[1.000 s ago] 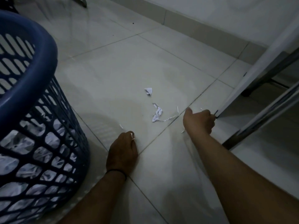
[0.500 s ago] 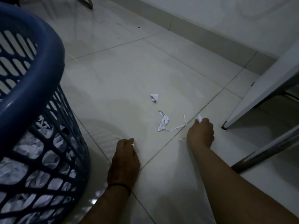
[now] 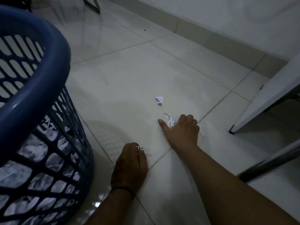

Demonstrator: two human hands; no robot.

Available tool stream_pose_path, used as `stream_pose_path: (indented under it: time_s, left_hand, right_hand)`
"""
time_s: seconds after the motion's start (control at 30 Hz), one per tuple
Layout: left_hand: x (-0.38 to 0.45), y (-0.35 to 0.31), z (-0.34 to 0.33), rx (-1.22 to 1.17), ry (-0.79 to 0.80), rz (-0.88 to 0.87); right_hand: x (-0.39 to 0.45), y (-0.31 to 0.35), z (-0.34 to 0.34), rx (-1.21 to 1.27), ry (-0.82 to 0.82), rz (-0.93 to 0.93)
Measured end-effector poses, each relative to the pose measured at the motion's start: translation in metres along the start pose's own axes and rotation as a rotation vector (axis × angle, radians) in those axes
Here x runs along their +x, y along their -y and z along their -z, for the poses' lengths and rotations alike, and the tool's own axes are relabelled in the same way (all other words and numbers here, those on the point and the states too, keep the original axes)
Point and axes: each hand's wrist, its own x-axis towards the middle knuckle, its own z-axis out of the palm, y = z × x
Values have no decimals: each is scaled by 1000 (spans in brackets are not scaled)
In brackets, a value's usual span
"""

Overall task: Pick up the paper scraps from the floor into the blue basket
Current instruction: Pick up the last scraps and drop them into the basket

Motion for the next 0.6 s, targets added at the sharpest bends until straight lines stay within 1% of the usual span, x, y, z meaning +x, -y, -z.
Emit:
stream_pose_path:
  time_s: [0.1, 0.2, 0.27, 0.33, 0.43, 0.5, 0.6]
  left_hand:
    - [2, 2, -2, 21, -26, 5]
    - [2, 3, -3, 49, 8, 35]
    - [1, 4, -4, 45, 35, 49]
    - [0, 5, -3, 35, 70, 62]
    - [1, 1, -1, 84, 83, 32]
    - [7, -8, 1, 105, 57, 76]
    - [33, -23, -4, 82, 24, 150]
  right_hand:
    - [-3, 3, -11, -31, 57, 101]
    - [-13, 4, -11, 25, 81, 222]
    - [-24, 3, -6, 98, 100, 255]
    - [-39, -1, 2, 221, 78, 225]
    - [-60, -17, 12, 345, 27, 114]
    - [-67, -27, 14, 312, 72, 121]
    - [-60, -27, 13, 181, 101, 113]
